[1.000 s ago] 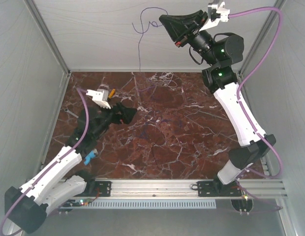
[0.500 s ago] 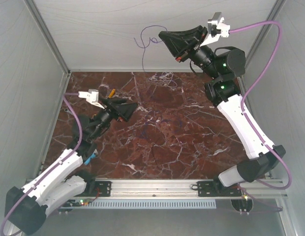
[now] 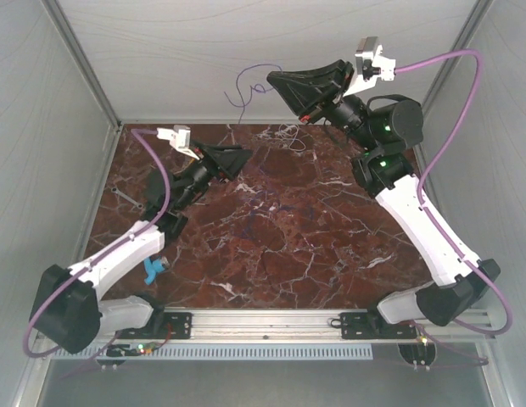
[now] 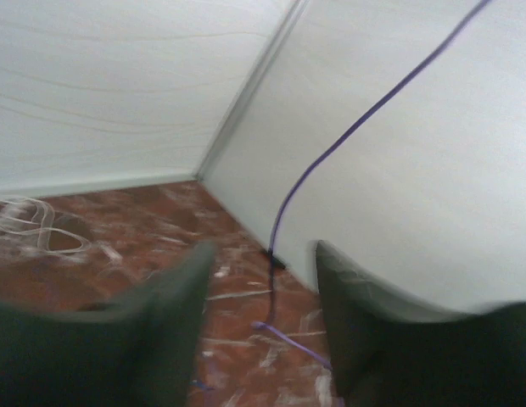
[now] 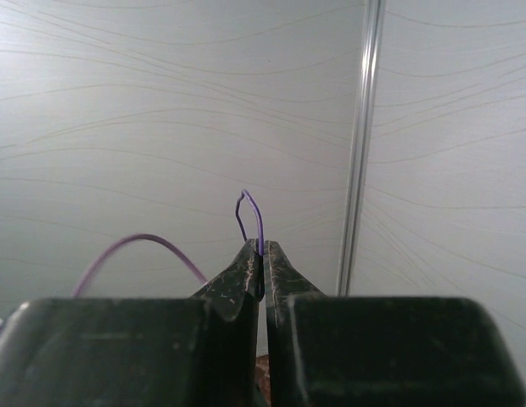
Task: Zip-tie the wires
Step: Straighten the cable at the center of the board.
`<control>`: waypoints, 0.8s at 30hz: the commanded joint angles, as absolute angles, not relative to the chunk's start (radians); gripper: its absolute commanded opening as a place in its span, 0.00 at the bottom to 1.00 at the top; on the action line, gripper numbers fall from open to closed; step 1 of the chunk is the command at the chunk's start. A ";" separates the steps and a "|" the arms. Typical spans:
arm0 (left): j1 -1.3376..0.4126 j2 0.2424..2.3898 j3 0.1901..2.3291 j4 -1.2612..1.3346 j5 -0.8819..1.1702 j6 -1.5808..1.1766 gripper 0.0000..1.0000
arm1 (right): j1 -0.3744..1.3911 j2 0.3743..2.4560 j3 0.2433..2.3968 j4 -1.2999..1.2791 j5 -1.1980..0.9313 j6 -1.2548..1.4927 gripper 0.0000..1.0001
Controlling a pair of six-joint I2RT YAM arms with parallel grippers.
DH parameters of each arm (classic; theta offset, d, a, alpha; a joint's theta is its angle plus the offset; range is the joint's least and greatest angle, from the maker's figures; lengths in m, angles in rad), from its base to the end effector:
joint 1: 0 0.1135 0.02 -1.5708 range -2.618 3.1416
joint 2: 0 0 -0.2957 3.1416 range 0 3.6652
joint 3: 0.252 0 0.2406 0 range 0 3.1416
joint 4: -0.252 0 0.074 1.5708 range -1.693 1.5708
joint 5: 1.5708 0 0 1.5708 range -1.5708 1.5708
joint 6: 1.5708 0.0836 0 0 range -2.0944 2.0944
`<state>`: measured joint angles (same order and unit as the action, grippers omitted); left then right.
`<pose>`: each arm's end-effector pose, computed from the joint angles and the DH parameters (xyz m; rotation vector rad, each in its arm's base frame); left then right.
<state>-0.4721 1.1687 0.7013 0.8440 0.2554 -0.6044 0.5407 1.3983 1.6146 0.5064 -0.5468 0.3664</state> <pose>0.2428 -0.1477 0.3912 0.1539 1.2711 -1.0873 0.2288 0.1881 0.6096 -0.6134 0.8187 1.0625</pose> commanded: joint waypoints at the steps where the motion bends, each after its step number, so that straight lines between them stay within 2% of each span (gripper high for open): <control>1: -0.474 1.226 0.771 1.016 0.331 -0.611 0.28 | 0.562 1.326 1.614 0.552 -0.542 0.358 0.00; 2: -0.475 1.227 0.764 1.022 0.325 -0.612 0.05 | 0.564 1.318 1.614 0.542 -0.539 0.350 0.00; 3: -0.476 1.223 0.755 1.021 0.306 -0.611 0.00 | 0.566 1.310 1.612 0.530 -0.534 0.341 0.00; 11: -0.477 1.138 0.718 0.862 0.271 -0.452 0.00 | 0.566 1.244 1.581 0.432 -0.493 0.273 0.00; 20: -0.477 0.984 0.809 0.236 0.104 -0.202 0.00 | 0.566 1.122 1.403 0.095 -0.282 0.111 0.00; 24: -0.477 0.999 0.880 -0.008 0.038 -0.182 0.00 | 0.566 1.114 1.338 -0.107 -0.080 0.119 0.00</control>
<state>-0.4740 0.9932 0.7837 0.2882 0.1318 -0.2607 0.5621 1.1248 1.3907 0.1284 -0.3012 0.1532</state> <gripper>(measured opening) 0.006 0.003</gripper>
